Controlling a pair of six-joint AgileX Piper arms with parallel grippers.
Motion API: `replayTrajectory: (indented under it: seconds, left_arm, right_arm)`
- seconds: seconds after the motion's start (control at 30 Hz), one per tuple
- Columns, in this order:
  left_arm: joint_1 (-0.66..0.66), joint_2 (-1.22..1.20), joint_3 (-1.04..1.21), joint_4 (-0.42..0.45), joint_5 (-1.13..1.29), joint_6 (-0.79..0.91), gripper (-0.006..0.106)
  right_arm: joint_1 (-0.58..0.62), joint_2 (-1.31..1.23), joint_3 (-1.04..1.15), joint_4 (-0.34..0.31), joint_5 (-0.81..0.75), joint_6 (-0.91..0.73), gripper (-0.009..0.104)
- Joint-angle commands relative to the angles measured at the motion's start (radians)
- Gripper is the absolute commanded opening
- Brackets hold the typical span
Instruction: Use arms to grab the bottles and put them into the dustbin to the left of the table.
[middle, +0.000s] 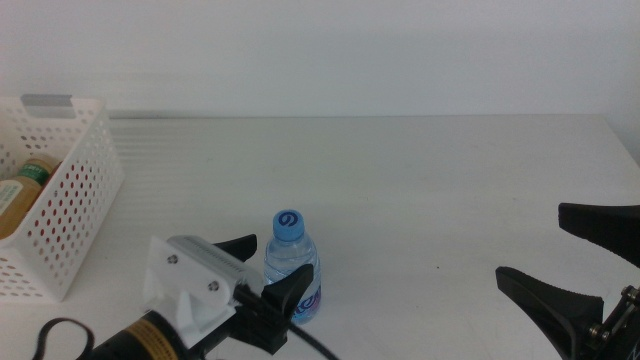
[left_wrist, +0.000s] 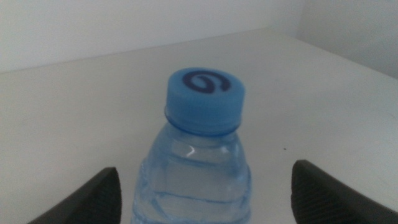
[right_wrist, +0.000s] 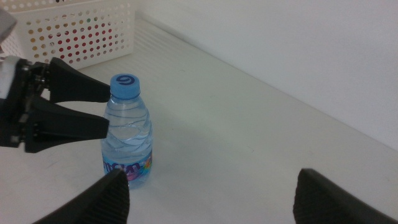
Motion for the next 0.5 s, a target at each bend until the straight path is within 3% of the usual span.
replayTrajectory:
  seconds: [0.0, 0.47]
  left_arm:
    - [-0.002, -0.006, -0.038, -0.026, -0.061, 0.0, 0.089]
    - [-0.002, 0.171, -0.162, -0.026, -0.076, -0.006, 0.089]
  right_arm:
    - [-0.004, -0.001, -0.027, -0.009, -0.073, -0.009, 0.079]
    - [-0.004, -0.001, -0.027, -0.009, -0.073, -0.009, 0.079]
